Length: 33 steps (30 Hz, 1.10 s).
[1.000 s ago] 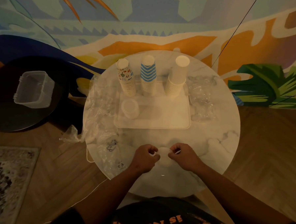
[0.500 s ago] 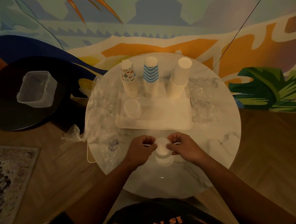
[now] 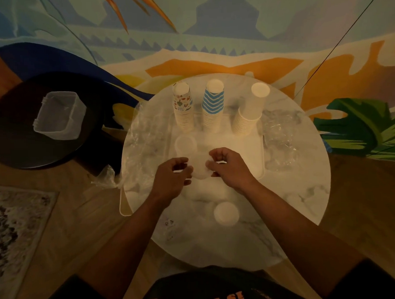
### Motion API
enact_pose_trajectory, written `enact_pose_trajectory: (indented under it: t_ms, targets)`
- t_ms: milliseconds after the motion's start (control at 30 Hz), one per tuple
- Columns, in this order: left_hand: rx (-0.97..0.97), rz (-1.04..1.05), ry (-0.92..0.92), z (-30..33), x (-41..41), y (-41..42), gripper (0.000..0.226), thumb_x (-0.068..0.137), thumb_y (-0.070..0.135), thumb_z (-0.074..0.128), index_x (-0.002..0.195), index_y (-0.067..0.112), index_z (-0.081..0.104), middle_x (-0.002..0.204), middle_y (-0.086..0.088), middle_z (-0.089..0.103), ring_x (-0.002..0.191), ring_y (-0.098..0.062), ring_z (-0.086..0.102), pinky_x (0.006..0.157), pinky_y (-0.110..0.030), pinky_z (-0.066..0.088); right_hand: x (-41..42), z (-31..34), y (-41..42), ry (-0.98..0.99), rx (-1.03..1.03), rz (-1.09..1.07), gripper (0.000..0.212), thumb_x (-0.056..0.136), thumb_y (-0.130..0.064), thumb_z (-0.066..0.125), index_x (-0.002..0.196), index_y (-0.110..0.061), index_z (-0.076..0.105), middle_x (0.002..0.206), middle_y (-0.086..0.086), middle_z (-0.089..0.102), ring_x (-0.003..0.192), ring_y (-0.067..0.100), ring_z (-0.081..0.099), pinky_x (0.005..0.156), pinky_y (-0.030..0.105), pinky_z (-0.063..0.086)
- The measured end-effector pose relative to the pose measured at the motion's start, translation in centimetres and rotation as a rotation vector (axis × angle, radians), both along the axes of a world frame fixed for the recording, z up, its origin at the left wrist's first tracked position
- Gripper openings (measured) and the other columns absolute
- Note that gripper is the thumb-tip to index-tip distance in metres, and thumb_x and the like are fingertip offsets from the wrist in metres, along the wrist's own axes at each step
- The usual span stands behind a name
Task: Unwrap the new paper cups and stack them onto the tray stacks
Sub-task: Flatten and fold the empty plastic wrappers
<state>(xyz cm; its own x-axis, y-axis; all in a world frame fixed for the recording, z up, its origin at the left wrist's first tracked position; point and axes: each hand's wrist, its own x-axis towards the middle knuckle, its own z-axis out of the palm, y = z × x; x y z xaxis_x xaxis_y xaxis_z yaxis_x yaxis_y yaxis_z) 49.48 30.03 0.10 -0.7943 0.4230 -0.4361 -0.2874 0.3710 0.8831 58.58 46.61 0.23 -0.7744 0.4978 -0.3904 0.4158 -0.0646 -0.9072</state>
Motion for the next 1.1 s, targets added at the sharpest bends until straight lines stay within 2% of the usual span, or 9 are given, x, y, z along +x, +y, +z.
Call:
enact_pose_trajectory:
  t_ms: [200, 333, 433, 500, 633, 733, 833, 967, 1100]
  targets:
    - [-0.058, 0.070, 0.084, -0.7, -3.4, 0.5, 0.030, 0.094, 0.009, 0.069, 0.124, 0.011, 0.067, 0.101, 0.005, 0.068, 0.079, -0.010, 0.069, 0.058, -0.014, 0.054, -3.5, -0.9, 0.0, 0.012, 0.098, 0.019, 0.025, 0.090, -0.014, 0.075, 0.114, -0.017, 0.072, 0.097, -0.008, 0.070, 0.085, 0.006, 0.065, 0.082, 0.027, 0.056]
    - [-0.121, 0.093, 0.161, -1.8, -5.6, 1.5, 0.032, 0.093, 0.011, 0.071, 0.125, 0.007, 0.068, 0.102, 0.002, 0.069, 0.079, -0.009, 0.068, 0.058, -0.013, 0.055, -5.9, -2.1, 0.0, -0.031, 0.153, -0.019, 0.030, 0.088, -0.013, 0.076, 0.118, -0.012, 0.072, 0.102, -0.002, 0.071, 0.093, 0.013, 0.068, 0.092, 0.038, 0.057]
    - [-0.173, 0.097, 0.188, -2.6, -7.1, 2.4, 0.033, 0.091, 0.013, 0.072, 0.123, 0.007, 0.070, 0.106, 0.000, 0.071, 0.090, -0.016, 0.071, 0.083, -0.031, 0.061, -7.6, -2.7, 0.2, -0.055, 0.193, -0.033, 0.034, 0.087, -0.014, 0.077, 0.120, -0.008, 0.071, 0.109, 0.003, 0.073, 0.100, 0.017, 0.069, 0.095, 0.042, 0.057]
    - [-0.202, 0.090, 0.199, -2.9, -7.9, 2.8, 0.034, 0.090, 0.012, 0.073, 0.124, 0.007, 0.070, 0.115, -0.005, 0.073, 0.100, -0.020, 0.070, 0.094, -0.041, 0.058, -8.6, -3.0, 0.4, -0.076, 0.209, -0.040, 0.034, 0.087, -0.015, 0.077, 0.119, -0.008, 0.072, 0.105, 0.002, 0.072, 0.098, 0.017, 0.069, 0.094, 0.042, 0.057]
    - [-0.218, 0.054, 0.186, -3.5, -8.9, 3.2, 0.038, 0.089, 0.005, 0.071, 0.127, 0.005, 0.068, 0.123, -0.011, 0.071, 0.105, -0.022, 0.069, 0.097, -0.043, 0.057, -9.9, -3.6, 0.7, -0.114, 0.239, -0.039, 0.033, 0.086, -0.014, 0.077, 0.118, -0.008, 0.073, 0.090, -0.004, 0.067, 0.085, 0.013, 0.065, 0.087, 0.029, 0.053]
    - [-0.241, 0.023, 0.181, -4.1, -9.1, 3.2, 0.039, 0.091, 0.004, 0.068, 0.129, 0.004, 0.066, 0.126, -0.012, 0.069, 0.112, -0.025, 0.067, 0.101, -0.036, 0.053, -10.2, -4.0, 0.8, -0.141, 0.247, -0.023, 0.033, 0.087, -0.014, 0.077, 0.120, -0.008, 0.073, 0.090, -0.003, 0.067, 0.084, 0.009, 0.061, 0.082, 0.021, 0.045]
    - [-0.250, 0.024, 0.171, -4.2, -9.1, 3.3, 0.037, 0.092, 0.004, 0.068, 0.129, 0.004, 0.066, 0.127, -0.011, 0.069, 0.114, -0.023, 0.065, 0.100, -0.031, 0.050, -10.4, -4.4, 0.9, -0.169, 0.252, -0.013, 0.034, 0.088, -0.014, 0.076, 0.121, -0.008, 0.072, 0.096, 0.000, 0.069, 0.089, 0.011, 0.063, 0.086, 0.022, 0.047]
    - [-0.218, 0.046, 0.149, -4.5, -9.2, 3.3, 0.033, 0.093, 0.011, 0.069, 0.125, 0.005, 0.069, 0.120, -0.011, 0.071, 0.105, -0.025, 0.069, 0.094, -0.048, 0.057, -10.4, -4.8, 0.9, -0.195, 0.252, -0.013, 0.035, 0.089, -0.017, 0.074, 0.123, -0.011, 0.071, 0.100, 0.000, 0.070, 0.094, 0.014, 0.066, 0.093, 0.028, 0.051]
    - [-0.206, 0.061, 0.121, -4.5, -9.4, 3.3, 0.034, 0.096, 0.011, 0.067, 0.129, 0.005, 0.066, 0.118, -0.011, 0.071, 0.081, -0.018, 0.070, 0.079, -0.043, 0.063, -10.5, -5.1, 1.0, -0.195, 0.237, -0.013, 0.034, 0.088, -0.020, 0.074, 0.121, -0.014, 0.072, 0.096, 0.002, 0.073, 0.092, 0.020, 0.070, 0.094, 0.038, 0.055]
